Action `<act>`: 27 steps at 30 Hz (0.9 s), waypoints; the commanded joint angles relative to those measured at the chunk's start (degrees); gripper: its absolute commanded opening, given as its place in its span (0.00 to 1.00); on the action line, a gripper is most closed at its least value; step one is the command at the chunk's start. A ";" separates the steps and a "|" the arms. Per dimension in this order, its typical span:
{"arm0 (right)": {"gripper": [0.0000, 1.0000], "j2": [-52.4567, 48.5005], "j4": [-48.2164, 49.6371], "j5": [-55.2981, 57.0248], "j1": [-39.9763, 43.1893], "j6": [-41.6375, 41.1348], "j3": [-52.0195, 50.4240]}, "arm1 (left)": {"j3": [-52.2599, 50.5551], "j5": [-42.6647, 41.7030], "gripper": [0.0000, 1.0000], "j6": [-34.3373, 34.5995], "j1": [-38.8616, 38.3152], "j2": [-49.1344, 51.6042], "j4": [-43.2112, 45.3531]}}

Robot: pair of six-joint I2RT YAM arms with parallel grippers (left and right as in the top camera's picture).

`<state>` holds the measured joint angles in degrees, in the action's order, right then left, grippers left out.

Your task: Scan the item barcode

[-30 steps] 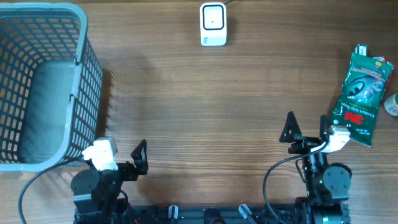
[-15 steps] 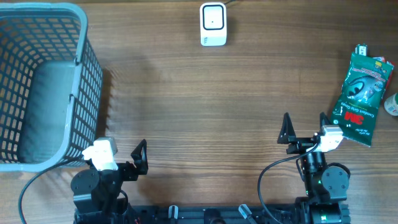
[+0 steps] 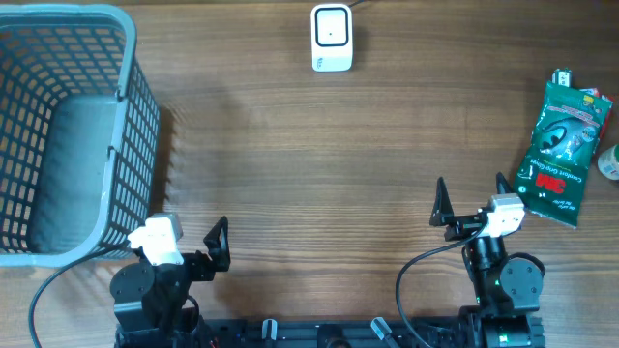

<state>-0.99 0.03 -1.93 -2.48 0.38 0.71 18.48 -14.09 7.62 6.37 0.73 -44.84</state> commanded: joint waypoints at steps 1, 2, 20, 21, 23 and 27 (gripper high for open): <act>1.00 0.57 0.13 -1.09 -0.04 1.09 -0.42 | -0.22 -0.68 1.00 0.13 -0.15 -0.42 0.15; 1.00 0.57 0.13 -1.09 -0.02 1.11 -0.42 | -0.22 -0.68 1.00 0.13 -0.15 -0.39 0.15; 1.00 0.57 0.13 -1.09 -0.02 1.09 -0.42 | -12.50 0.20 1.00 -1.18 -1.88 -0.50 32.98; 1.00 0.57 0.13 -1.11 -0.02 1.09 -0.42 | -13.70 0.44 1.00 -2.56 -1.88 -0.50 34.58; 1.00 0.57 0.13 -1.09 -0.02 1.09 -0.42 | -15.32 0.63 1.00 -3.52 -1.88 -0.50 35.95; 0.99 0.57 0.13 -1.09 -0.02 1.11 -0.42 | -18.16 2.64 1.00 -4.44 -2.91 -0.52 41.97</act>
<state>-0.91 0.01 -2.13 -2.48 0.78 0.45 2.31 -13.32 5.30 4.73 0.62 -6.42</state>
